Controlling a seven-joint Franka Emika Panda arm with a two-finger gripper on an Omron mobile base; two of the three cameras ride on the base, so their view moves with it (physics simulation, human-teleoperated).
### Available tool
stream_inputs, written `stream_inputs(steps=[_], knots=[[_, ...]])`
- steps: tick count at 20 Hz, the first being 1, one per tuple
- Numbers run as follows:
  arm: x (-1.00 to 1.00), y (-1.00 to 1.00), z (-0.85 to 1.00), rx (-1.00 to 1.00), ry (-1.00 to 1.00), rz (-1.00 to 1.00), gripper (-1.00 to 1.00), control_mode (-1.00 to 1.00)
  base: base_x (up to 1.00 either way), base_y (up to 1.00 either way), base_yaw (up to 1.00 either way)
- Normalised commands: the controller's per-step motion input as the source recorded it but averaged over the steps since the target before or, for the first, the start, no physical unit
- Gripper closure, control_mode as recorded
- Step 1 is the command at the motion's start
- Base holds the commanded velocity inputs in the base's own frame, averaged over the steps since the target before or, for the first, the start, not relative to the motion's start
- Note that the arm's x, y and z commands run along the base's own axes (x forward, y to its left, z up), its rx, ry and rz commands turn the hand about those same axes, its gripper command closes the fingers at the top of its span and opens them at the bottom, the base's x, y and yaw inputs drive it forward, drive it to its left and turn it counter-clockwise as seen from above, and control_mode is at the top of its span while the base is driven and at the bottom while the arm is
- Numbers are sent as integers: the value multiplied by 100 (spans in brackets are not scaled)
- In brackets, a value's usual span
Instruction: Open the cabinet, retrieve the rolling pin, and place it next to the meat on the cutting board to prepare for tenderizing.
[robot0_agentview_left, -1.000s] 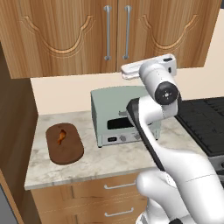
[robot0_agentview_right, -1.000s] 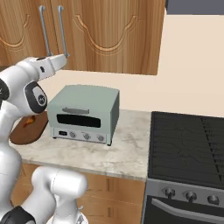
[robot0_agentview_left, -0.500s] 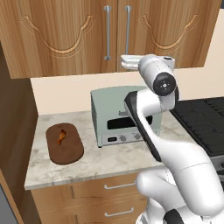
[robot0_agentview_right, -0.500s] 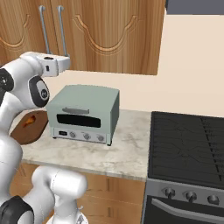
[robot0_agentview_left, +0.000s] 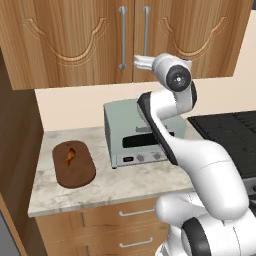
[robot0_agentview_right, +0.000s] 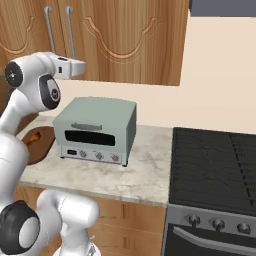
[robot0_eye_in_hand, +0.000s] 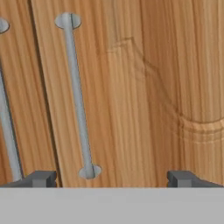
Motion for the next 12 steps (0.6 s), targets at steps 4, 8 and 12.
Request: stream_inputs(steps=[4,8,12], knots=[[55,2,0,-7,10,2,-100,-100,0,0,0],[39,12,11,-12,4,5,-100,-100,0,0,0],[24,4,20,-11,3,7,-100,-100,0,0,0]])
